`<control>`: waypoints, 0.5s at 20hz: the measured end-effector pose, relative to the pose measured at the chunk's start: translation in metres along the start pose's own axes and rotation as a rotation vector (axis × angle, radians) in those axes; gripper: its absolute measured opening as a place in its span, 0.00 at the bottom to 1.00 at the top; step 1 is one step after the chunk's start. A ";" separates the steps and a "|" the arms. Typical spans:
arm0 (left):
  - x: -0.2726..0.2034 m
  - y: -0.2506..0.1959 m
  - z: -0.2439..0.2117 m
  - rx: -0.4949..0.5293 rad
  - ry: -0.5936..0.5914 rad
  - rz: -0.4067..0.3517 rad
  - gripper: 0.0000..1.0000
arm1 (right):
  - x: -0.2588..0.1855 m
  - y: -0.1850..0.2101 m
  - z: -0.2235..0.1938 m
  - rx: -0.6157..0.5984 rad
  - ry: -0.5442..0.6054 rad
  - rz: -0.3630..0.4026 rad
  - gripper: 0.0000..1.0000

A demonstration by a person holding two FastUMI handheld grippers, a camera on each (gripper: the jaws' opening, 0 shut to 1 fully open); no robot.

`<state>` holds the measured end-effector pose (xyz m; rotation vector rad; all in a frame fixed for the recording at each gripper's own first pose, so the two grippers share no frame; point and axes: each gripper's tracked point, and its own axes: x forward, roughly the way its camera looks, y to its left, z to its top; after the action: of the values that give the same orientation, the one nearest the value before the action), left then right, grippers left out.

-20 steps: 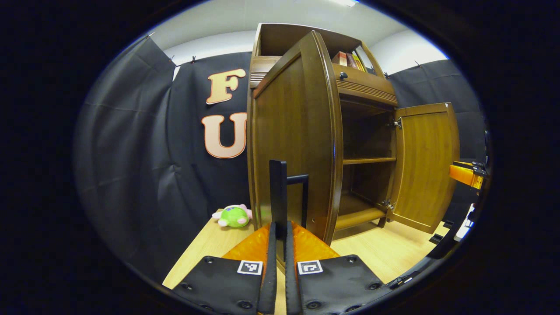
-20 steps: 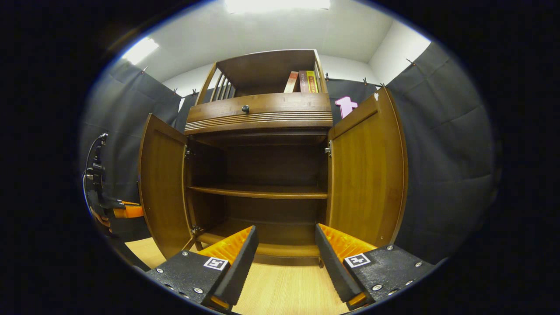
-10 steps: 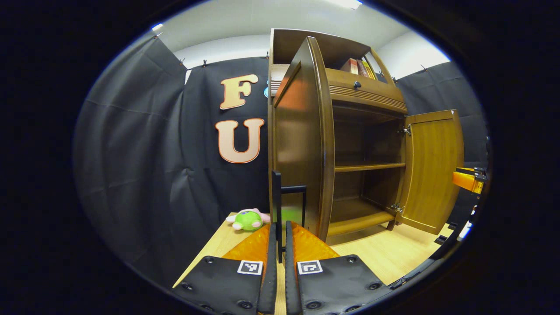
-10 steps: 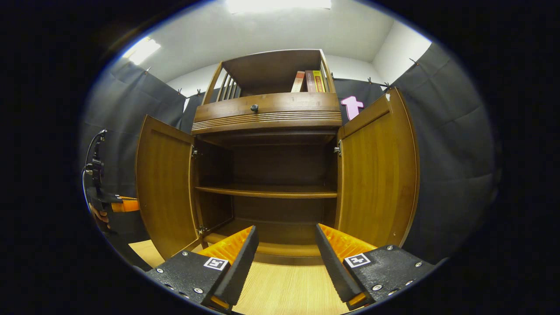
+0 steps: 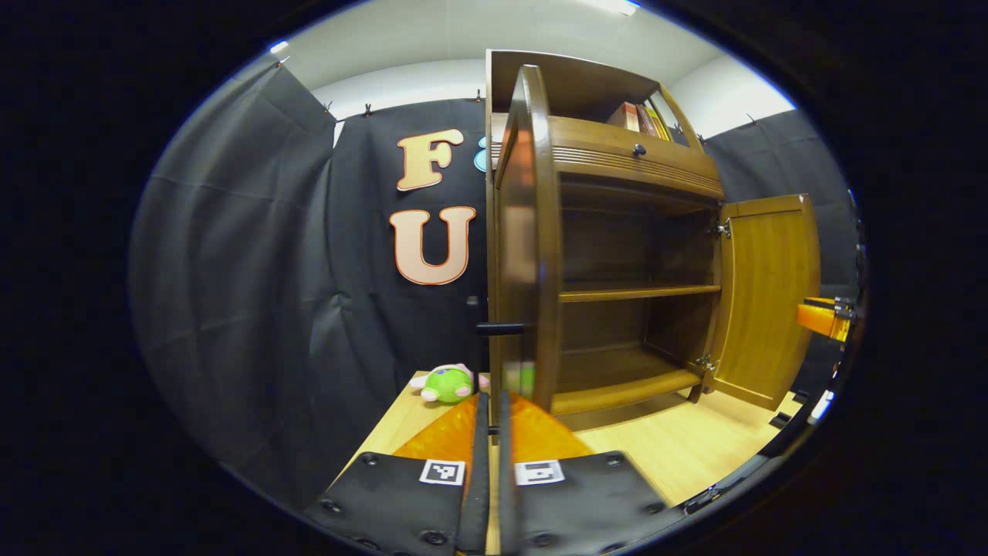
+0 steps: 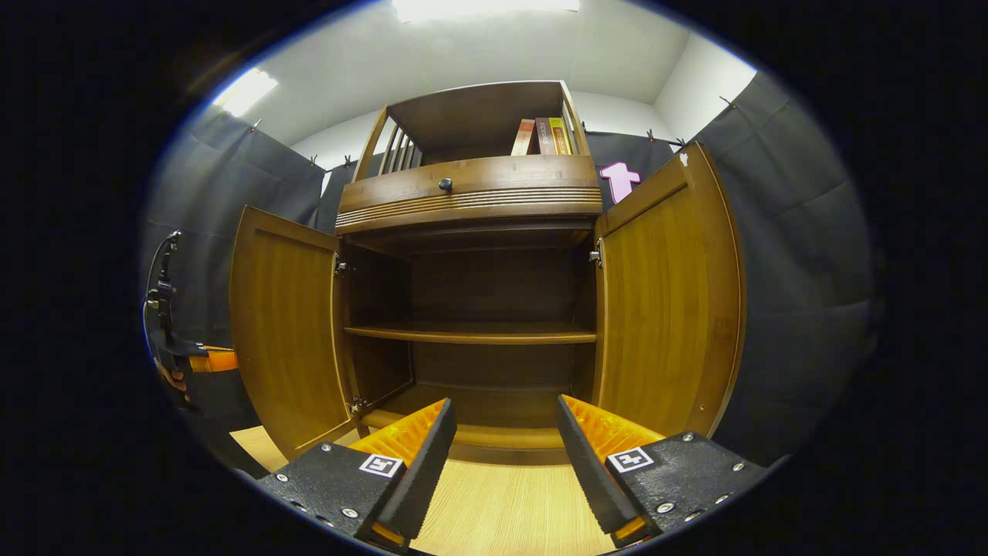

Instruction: Open the right door of the double-door shoe cabinet with the right hand, and open the left door with the left hand.

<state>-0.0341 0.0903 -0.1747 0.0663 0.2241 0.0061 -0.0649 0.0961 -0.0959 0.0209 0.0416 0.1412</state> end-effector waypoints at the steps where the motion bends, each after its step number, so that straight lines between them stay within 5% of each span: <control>1: -0.005 0.008 0.003 0.015 -0.016 0.023 0.07 | 0.001 0.000 -0.001 0.000 0.003 0.002 0.81; 2: -0.009 0.018 0.007 0.021 -0.023 0.054 0.08 | 0.001 0.000 -0.001 0.001 0.003 0.003 0.92; 3: -0.015 0.027 0.011 0.020 -0.030 0.082 0.07 | 0.002 0.000 0.000 0.001 0.003 0.004 0.81; 4: -0.021 0.027 0.016 -0.001 -0.038 0.075 0.00 | 0.003 -0.001 0.001 0.002 0.003 0.005 0.92; 5: -0.025 0.025 0.018 -0.028 -0.039 0.068 0.08 | 0.004 -0.001 0.002 0.002 0.002 0.006 0.92; 6: -0.030 0.026 0.022 -0.049 -0.043 0.065 0.08 | 0.005 -0.002 0.003 0.003 0.003 0.007 0.81; 8: -0.039 0.019 0.032 -0.066 -0.057 0.054 0.08 | 0.008 -0.002 0.005 0.007 0.007 0.010 0.82; 9: -0.042 0.015 0.036 -0.072 -0.061 0.048 0.06 | 0.008 -0.003 0.006 0.010 0.008 0.010 0.92; 10: -0.044 0.010 0.042 -0.079 -0.066 0.042 0.03 | 0.011 -0.004 0.008 0.012 0.010 0.009 0.92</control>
<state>-0.0677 0.0969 -0.1230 -0.0076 0.1563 0.0540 -0.0532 0.0931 -0.0886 0.0327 0.0523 0.1500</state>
